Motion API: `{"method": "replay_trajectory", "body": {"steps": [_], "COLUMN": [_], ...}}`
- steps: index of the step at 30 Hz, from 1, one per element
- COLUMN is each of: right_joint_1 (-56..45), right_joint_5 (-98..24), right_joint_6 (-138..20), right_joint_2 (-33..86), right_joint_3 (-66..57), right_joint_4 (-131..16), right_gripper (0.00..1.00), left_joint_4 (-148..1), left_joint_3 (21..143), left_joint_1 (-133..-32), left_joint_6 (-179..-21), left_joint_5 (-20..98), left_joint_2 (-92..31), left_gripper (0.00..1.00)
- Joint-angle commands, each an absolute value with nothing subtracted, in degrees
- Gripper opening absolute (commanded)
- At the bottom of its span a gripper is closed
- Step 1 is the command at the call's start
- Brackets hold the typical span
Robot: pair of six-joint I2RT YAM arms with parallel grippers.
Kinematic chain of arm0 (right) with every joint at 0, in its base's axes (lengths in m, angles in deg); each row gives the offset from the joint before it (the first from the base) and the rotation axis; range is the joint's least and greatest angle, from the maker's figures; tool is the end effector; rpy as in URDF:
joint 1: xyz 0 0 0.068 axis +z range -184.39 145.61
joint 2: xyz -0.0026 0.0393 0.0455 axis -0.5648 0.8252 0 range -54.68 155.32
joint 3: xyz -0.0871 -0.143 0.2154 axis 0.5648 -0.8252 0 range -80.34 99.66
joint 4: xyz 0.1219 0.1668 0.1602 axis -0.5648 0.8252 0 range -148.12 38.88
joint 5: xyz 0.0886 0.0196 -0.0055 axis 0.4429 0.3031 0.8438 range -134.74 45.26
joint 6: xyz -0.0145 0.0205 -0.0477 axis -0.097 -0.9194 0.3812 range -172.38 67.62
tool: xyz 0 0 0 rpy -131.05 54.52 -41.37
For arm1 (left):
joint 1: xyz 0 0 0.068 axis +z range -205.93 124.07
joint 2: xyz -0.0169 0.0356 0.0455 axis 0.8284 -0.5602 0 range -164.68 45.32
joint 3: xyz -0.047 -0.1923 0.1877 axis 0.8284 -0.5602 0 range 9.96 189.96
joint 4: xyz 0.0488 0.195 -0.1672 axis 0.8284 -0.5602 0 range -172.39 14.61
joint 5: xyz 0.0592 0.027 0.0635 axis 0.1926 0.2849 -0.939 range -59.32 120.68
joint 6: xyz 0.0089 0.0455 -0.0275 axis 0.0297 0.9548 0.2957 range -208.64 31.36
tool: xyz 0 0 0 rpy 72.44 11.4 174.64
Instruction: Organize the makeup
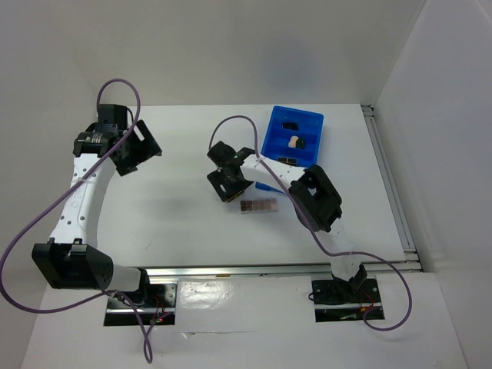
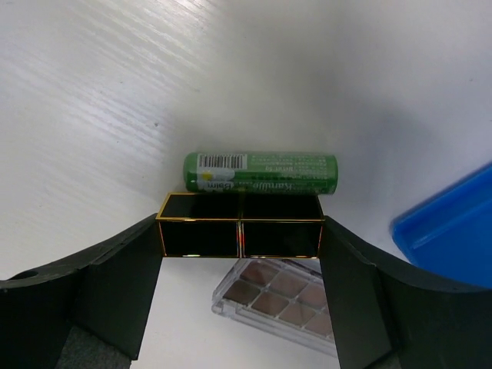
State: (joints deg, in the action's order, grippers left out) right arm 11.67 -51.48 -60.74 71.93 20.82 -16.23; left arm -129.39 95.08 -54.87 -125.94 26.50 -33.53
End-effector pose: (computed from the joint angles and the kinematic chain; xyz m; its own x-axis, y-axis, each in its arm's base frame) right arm 0.3268 0.3332 0.1735 -0.7330 -0.5524 -0.3969 -0.5832 0.8107 -0.0512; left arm 0.2795 0.0078 0.3779 -0.5477 -0.6146 -0.5678 -0.5021 0.7842 -0.3646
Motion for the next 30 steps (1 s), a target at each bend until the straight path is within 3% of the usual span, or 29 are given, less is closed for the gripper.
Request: {"method": "replay_trajectory", "body": {"steps": [1,7,12,20,30], "right_joint_1": [12.54,10.88,0.96,-12.76,-16.28], "right_joint_5": [-53.79,-63.19,-60.22,-52.65,-53.79], "right_joint_6": [-61.61,-64.59,-73.62,-80.33,-80.86], "right_joint_2": [65.13,63.36,64.59,56.42,59.75], "right_joint_3": [25.73,32.85,35.41,21.09,19.42], "right_joint_4": [-14.18,-11.81,-9.96,-18.75,-17.95], "right_gripper": [0.66,0.64,0.63,0.63,0.63], "left_joint_4": [-129.01,-128.48,-129.09,-127.68,-130.85], "left_joint_3": [95.65,95.65,96.18,95.47,102.76], "left_joint_1": [-54.52,-54.52,-54.52,-58.02,-71.04], "left_joint_6": [-124.68,-124.68,-123.46,-117.57,-113.69], "left_joint_5": [26.20,26.72,27.42,36.30,34.38], "left_joint_2": [-32.20,-32.20,-33.43,-37.72,-47.48], "left_gripper": [0.95,0.95,0.95,0.95,0.95]}}
